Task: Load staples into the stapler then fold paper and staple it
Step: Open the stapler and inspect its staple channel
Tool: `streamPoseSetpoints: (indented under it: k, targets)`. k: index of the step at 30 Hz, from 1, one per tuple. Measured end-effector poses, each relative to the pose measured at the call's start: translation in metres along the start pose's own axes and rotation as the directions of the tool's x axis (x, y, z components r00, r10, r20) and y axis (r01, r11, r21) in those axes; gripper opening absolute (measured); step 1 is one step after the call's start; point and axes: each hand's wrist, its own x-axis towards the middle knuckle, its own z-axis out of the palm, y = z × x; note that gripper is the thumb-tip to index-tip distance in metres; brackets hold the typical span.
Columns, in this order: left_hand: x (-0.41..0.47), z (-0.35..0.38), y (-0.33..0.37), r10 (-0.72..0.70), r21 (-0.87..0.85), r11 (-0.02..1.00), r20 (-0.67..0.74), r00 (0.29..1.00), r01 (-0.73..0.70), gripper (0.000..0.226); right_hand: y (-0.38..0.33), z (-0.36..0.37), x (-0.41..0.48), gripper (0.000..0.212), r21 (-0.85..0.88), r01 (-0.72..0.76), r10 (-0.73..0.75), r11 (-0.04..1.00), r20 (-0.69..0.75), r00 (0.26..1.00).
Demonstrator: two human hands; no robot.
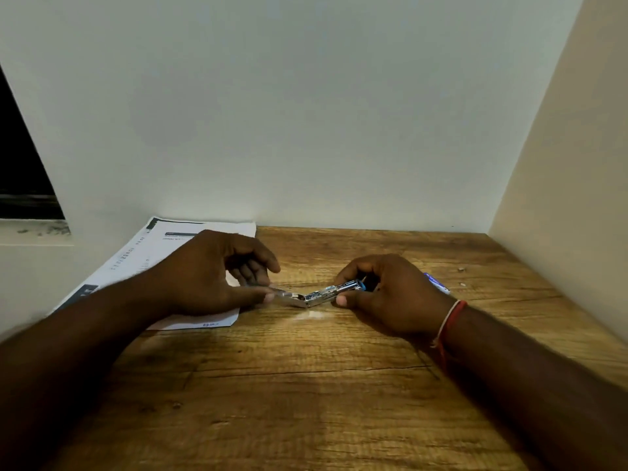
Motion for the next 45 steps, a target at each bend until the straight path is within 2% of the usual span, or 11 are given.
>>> streamPoseSetpoints:
  k: [3, 5, 8, 11, 15, 21, 28, 36, 45]
  targets:
    - [-0.002, 0.001, 0.003, 0.008, 0.048, 0.999, 0.109, 0.994, -0.013, 0.039, 0.002, -0.003, 0.001, 0.017, 0.318, -0.087, 0.073, 0.944, 0.055, 0.996]
    - [-0.003, 0.004, 0.006, 0.018, 0.058, 0.998, 0.145, 0.989, -0.027, 0.039, 0.004, -0.003, 0.003, 0.02, 0.463, -0.111, 0.073, 0.88, 0.099, 0.992]
    - [-0.005, 0.012, 0.01, 0.01, 0.058, 0.998, 0.158, 0.987, -0.019, 0.033, 0.007, -0.002, 0.006, 0.022, 0.615, -0.096, 0.016, 0.782, 0.135, 0.991]
    - [-0.005, 0.025, 0.012, 0.012, 0.034, 0.999, 0.112, 0.994, -0.016, 0.031, 0.007, 0.0, 0.006, 0.023, 0.683, -0.062, -0.063, 0.728, 0.156, 0.986]
    - [-0.004, 0.039, 0.013, 0.186, 0.052, 0.981, 0.054, 0.981, -0.188, 0.038, -0.003, 0.001, 0.0, 0.025, 0.682, -0.055, -0.087, 0.729, 0.173, 0.981]
    - [-0.002, 0.045, 0.01, 0.337, 0.187, 0.918, 0.094, 0.937, -0.349, 0.046, -0.013, 0.003, -0.006, 0.021, 0.643, -0.029, -0.109, 0.766, 0.174, 0.979]
    - [-0.002, 0.045, 0.013, 0.34, 0.27, 0.893, 0.121, 0.933, -0.361, 0.05, -0.015, 0.003, -0.007, 0.022, 0.633, -0.018, -0.115, 0.774, 0.169, 0.979]
    - [-0.002, 0.044, 0.016, 0.301, 0.23, 0.914, 0.169, 0.939, -0.334, 0.043, -0.016, 0.005, -0.008, 0.022, 0.606, -0.003, -0.12, 0.795, 0.161, 0.98]
    - [-0.002, 0.043, 0.016, 0.344, 0.195, 0.911, 0.121, 0.931, -0.362, 0.027, -0.018, 0.007, -0.009, 0.021, 0.611, -0.01, -0.094, 0.791, 0.137, 0.986]
